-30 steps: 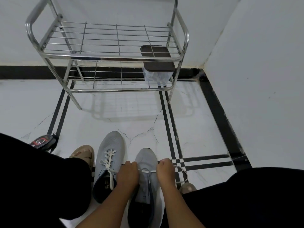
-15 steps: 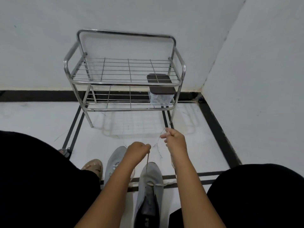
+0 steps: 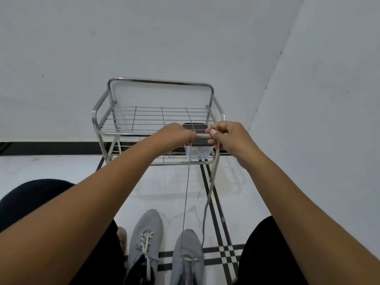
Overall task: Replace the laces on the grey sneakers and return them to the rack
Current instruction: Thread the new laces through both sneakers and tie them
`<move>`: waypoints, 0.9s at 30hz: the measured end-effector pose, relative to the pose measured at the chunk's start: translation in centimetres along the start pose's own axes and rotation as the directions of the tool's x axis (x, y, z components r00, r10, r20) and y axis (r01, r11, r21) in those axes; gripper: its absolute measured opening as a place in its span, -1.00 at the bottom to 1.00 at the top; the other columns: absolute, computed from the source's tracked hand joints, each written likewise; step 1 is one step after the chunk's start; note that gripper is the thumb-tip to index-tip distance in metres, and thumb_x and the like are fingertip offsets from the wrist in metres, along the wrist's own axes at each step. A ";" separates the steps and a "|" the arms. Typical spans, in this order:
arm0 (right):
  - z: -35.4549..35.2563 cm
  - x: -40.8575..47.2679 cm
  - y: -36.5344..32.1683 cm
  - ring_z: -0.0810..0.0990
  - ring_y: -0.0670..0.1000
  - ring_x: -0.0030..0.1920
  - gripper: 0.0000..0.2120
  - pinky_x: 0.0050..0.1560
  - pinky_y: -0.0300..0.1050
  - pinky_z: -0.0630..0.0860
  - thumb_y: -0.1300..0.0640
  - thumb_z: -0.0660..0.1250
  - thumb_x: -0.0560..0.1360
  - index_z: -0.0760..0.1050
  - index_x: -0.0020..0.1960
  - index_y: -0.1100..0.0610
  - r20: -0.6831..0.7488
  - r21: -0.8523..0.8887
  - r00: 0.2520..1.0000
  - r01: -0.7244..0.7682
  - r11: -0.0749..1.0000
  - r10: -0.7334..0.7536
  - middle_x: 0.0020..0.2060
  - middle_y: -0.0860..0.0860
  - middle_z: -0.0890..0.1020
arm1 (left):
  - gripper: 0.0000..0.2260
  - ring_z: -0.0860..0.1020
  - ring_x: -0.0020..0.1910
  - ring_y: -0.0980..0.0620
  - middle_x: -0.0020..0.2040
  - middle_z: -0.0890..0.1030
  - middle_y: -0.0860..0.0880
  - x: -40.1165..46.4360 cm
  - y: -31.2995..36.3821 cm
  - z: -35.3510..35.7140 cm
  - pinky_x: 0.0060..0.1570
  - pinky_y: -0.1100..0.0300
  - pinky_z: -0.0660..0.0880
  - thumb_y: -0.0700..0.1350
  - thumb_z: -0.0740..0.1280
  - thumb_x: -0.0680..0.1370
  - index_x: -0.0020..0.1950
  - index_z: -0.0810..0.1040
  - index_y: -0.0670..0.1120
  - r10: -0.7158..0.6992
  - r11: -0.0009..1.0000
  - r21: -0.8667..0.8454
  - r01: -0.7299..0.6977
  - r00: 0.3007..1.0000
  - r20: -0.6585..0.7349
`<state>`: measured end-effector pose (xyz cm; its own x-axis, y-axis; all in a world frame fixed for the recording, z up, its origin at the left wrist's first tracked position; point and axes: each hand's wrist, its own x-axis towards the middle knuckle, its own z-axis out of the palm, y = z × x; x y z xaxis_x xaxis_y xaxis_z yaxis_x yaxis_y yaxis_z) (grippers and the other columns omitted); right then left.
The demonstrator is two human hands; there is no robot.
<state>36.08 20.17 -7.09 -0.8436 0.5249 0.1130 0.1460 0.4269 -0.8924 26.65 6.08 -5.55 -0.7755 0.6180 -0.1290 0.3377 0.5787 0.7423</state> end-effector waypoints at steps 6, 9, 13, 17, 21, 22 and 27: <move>-0.3 -0.3 -1.6 0.59 -0.17 -0.20 -0.86 -0.09 -0.21 0.56 0.20 0.36 0.53 0.67 -0.03 0.03 -0.066 0.121 0.996 0.074 0.990 -0.066 -0.21 -0.11 0.67 | -0.78 0.33 -0.34 0.05 -0.33 0.42 0.00 -0.9 1.2 -2.8 -0.32 0.19 0.26 -0.12 0.30 0.50 -0.35 0.43 -0.06 0.159 0.984 -0.078 -0.162 0.987 -0.038; -0.6 -0.7 -2.7 0.62 -0.14 -0.18 -0.89 -0.10 -0.22 0.56 0.21 0.41 0.49 0.67 -0.04 0.05 -0.063 0.114 0.994 0.096 0.989 -0.089 -0.22 -0.04 0.68 | -0.83 0.44 -0.34 0.11 -0.34 0.53 0.11 -1.1 0.3 -2.6 -0.32 0.23 0.33 -0.05 0.32 0.51 -0.29 0.49 0.00 0.298 0.954 0.003 -0.299 0.949 -0.102; -1.3 -1.3 -3.4 0.62 -0.10 -0.24 -0.90 -0.07 -0.18 0.57 0.23 0.46 0.45 0.67 -0.05 0.12 -0.103 0.104 0.990 0.103 0.989 -0.093 -0.29 0.00 0.66 | -0.86 0.50 -0.40 0.24 -0.44 0.55 0.19 -1.1 0.5 -1.9 -0.42 0.35 0.28 0.02 0.38 0.51 -0.25 0.51 0.09 0.445 0.883 0.254 -0.395 0.876 -0.185; -1.5 -1.5 -3.8 0.64 -0.04 -0.22 -0.91 -0.04 -0.11 0.61 0.24 0.47 0.44 0.66 -0.05 0.15 -0.105 0.116 0.990 0.110 0.987 -0.097 -0.30 0.02 0.65 | -0.90 0.52 -0.37 0.34 -0.32 0.61 0.13 -1.0 0.4 -2.0 -0.41 0.49 0.37 -0.10 0.44 0.48 -0.19 0.57 0.08 0.412 0.911 0.093 -0.402 0.886 -0.211; -1.4 -1.9 -3.9 0.65 -0.03 -0.21 -0.94 -0.07 -0.14 0.61 0.25 0.45 0.46 0.65 -0.08 0.14 -0.092 0.124 0.987 0.146 0.981 -0.135 -0.31 0.00 0.65 | -0.82 0.60 -0.34 0.30 -0.26 0.68 0.03 -1.2 0.5 -1.7 -0.40 0.53 0.40 -0.18 0.49 0.45 -0.08 0.54 0.02 0.351 0.897 -0.207 -0.390 0.914 -0.205; -1.4 -1.9 -4.0 0.64 -0.04 -0.22 -0.94 -0.08 -0.14 0.61 0.25 0.45 0.46 0.65 -0.09 0.13 -0.096 0.118 0.985 0.152 0.981 -0.141 -0.31 0.00 0.65 | -0.77 0.63 -0.30 0.25 -0.26 0.69 0.02 -1.3 0.4 -1.6 -0.38 0.52 0.42 -0.19 0.50 0.44 -0.03 0.50 0.02 0.339 0.882 -0.273 -0.384 0.920 -0.199; -0.9 -0.9 -2.6 0.68 -0.09 -0.15 -0.91 -0.06 -0.20 0.56 0.20 0.35 0.53 0.56 -0.11 0.03 -0.198 0.123 0.980 0.049 0.991 -0.024 -0.24 -0.04 0.71 | -0.87 0.68 -0.20 0.11 -0.22 0.69 -0.04 -1.0 0.2 -0.7 -0.16 0.32 0.56 -0.16 0.42 0.52 0.02 0.51 -0.05 0.224 0.858 -0.415 -0.302 0.948 -0.227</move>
<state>36.91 19.26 -4.49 -0.7279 0.6498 0.2186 0.0398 0.3583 -0.9327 27.10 5.23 -4.84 -0.7808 0.5941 0.1932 0.3025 0.0889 0.9490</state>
